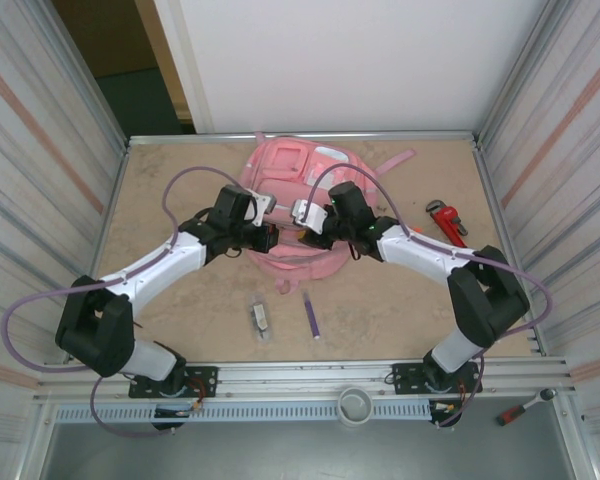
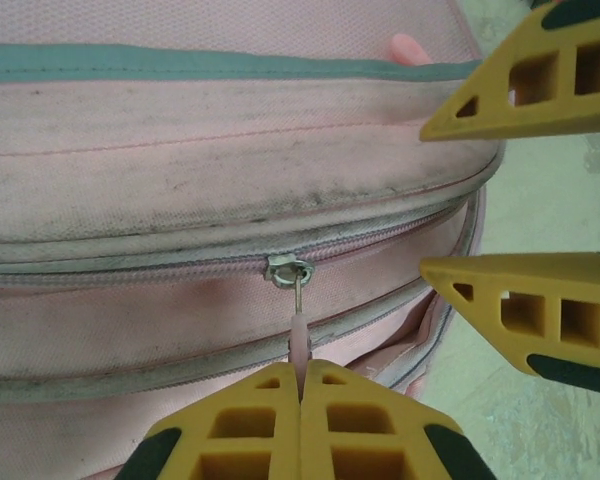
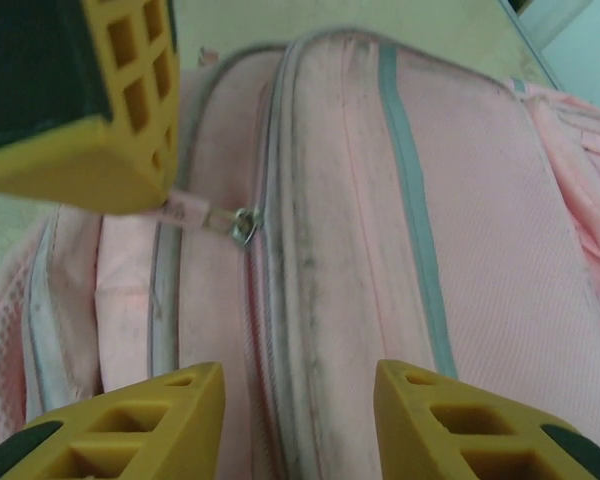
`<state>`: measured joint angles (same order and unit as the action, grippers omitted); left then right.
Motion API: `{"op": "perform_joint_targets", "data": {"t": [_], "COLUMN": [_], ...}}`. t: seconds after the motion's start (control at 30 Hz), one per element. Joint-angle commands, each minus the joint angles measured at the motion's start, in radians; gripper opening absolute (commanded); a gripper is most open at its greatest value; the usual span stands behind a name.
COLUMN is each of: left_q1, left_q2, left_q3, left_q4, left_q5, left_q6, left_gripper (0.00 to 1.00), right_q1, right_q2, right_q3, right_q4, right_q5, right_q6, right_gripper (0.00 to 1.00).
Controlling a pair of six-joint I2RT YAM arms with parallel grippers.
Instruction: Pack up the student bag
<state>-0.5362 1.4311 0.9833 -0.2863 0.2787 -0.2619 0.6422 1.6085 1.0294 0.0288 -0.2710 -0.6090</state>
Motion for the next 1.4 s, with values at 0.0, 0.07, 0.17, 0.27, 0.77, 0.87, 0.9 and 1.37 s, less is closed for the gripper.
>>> {"op": "perform_joint_targets", "data": {"t": [0.0, 0.07, 0.17, 0.27, 0.77, 0.87, 0.9, 1.37], "left_q1": [-0.013, -0.019, -0.021, -0.023, -0.028, -0.029, -0.031, 0.036], "left_q2": [-0.001, 0.007, 0.009, 0.012, 0.033, 0.047, 0.049, 0.106], "left_q3": [-0.009, -0.011, -0.019, -0.021, -0.005, -0.005, -0.003, 0.059], "left_q4": [0.009, 0.010, 0.021, 0.018, -0.084, -0.085, -0.087, -0.049], "left_q5": [-0.012, -0.022, -0.023, -0.029, -0.270, -0.305, -0.325, -0.425], "left_q6": [0.016, 0.019, 0.018, 0.021, 0.064, 0.072, 0.073, 0.120], "left_gripper": [0.00, 0.00, 0.00, 0.00, 0.00, 0.00, 0.00, 0.00], "right_q1": [-0.002, -0.004, -0.008, -0.012, -0.035, -0.046, -0.049, -0.097], "right_q2": [0.030, 0.040, 0.056, 0.065, -0.004, -0.029, -0.038, -0.129], "right_q3": [0.033, 0.046, 0.058, 0.057, -0.006, -0.023, -0.026, -0.079], "right_q4": [0.019, 0.013, -0.001, 0.002, -0.011, -0.015, -0.019, -0.034], "right_q5": [-0.051, -0.062, -0.058, -0.049, 0.011, 0.010, 0.012, 0.052], "right_q6": [0.023, 0.026, 0.022, 0.016, -0.071, -0.086, -0.092, -0.193], "right_gripper": [0.39, 0.38, 0.36, 0.30, 0.00, 0.00, 0.00, 0.00]}}
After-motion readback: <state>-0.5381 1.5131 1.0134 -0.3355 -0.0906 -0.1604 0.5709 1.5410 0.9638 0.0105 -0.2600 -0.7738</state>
